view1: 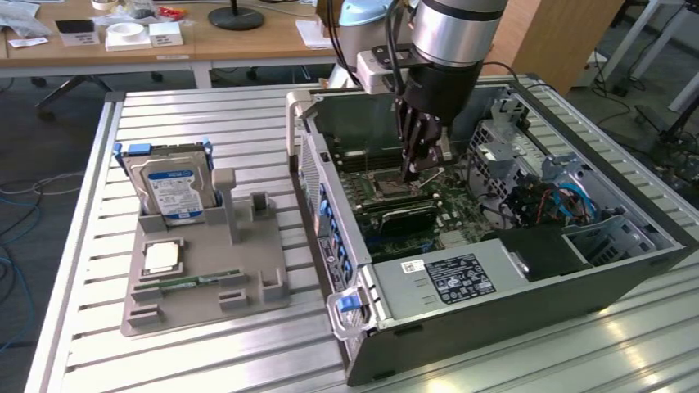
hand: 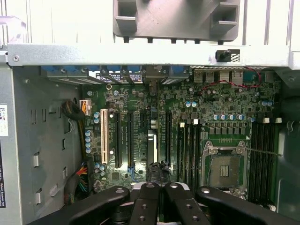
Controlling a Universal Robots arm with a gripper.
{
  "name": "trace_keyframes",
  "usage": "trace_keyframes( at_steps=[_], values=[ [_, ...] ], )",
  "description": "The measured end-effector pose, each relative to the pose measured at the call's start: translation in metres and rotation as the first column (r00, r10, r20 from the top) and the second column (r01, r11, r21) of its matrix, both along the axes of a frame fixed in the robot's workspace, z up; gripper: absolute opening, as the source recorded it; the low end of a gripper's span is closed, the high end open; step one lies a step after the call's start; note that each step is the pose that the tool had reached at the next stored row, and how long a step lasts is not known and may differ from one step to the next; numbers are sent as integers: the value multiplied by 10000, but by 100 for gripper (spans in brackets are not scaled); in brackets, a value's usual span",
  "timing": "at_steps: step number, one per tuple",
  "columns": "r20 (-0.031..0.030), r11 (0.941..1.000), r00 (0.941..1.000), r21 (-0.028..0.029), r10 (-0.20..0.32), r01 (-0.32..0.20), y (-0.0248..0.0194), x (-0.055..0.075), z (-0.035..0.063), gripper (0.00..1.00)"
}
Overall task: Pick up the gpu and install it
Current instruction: 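Press down on the gpu until it lock into place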
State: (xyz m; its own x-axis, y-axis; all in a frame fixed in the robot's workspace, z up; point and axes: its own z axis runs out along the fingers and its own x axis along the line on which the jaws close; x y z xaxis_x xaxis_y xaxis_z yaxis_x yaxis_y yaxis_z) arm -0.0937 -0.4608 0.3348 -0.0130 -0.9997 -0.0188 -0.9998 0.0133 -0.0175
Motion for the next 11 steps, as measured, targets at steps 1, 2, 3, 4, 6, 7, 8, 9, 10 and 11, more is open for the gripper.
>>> trace_keyframes(
  at_steps=[1,2,3,4,6,7,8,9,10,11],
  values=[
    [-1,10000,10000,0,0,0,0,0,0,11],
    [0,10000,10000,0,0,0,0,0,0,11],
    [-1,10000,10000,0,0,0,0,0,0,11],
    [-1,10000,10000,0,0,0,0,0,0,11],
    [0,10000,10000,0,0,0,0,0,0,11],
    [0,10000,10000,0,0,0,0,0,0,11],
    [0,10000,10000,0,0,0,0,0,0,11],
    [-1,10000,10000,-1,0,0,0,0,-1,11],
    [0,10000,10000,0,0,0,0,0,-9,11],
    [0,10000,10000,1,0,0,0,0,-26,11]
  ],
)
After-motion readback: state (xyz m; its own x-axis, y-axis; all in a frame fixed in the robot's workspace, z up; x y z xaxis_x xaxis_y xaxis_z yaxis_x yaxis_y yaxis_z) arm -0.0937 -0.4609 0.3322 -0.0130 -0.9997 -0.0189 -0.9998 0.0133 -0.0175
